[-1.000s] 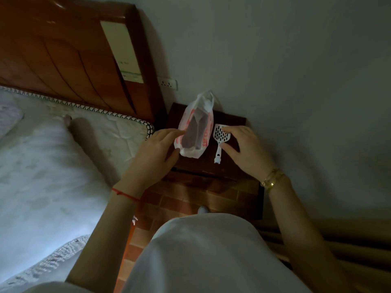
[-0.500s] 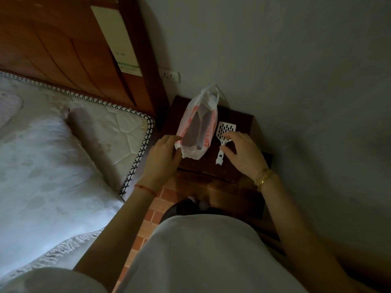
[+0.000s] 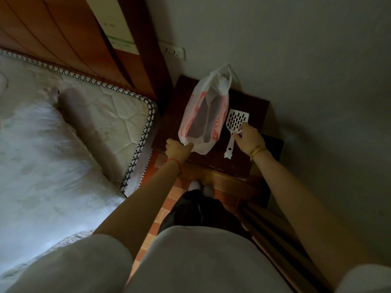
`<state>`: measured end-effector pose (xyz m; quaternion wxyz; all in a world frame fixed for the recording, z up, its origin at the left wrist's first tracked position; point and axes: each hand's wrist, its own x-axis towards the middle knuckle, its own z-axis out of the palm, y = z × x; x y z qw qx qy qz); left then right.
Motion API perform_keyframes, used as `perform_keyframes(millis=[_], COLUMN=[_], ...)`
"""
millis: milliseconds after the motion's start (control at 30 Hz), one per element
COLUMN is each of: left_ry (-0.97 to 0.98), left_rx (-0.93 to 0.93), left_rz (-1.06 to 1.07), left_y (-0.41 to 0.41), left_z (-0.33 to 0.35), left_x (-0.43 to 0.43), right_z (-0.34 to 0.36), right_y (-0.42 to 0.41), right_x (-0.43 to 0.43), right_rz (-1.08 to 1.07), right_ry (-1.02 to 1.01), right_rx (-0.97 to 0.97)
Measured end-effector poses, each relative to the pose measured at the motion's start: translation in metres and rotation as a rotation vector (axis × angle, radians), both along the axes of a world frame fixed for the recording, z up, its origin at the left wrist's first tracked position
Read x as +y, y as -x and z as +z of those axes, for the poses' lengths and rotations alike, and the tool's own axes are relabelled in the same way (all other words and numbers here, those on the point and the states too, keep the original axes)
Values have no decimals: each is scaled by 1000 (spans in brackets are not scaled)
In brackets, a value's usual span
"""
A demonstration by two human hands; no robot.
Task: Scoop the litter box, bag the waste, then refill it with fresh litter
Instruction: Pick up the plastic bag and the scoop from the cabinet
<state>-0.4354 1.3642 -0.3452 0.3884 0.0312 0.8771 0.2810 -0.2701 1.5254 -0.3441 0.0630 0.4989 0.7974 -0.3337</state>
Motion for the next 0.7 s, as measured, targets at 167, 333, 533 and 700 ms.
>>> perform_keyframes(millis=[167,333,533,700], left_ry=[11,35,33,18], left_rx=[-88,-145,-191,-127], left_rz=[97,115,199,192], left_y=[8,9,11,16], left_z=[-34,-66,-99,-109], left_x=[12,21,28,25], right_z=[-60,-110,-152,-171], right_y=[11,17,24,30], right_x=[12,16,12,15], right_rz=[-70,-162,-298,-364], right_ry=[57,173,232,247], right_rx=[-129,-199,-234,-232])
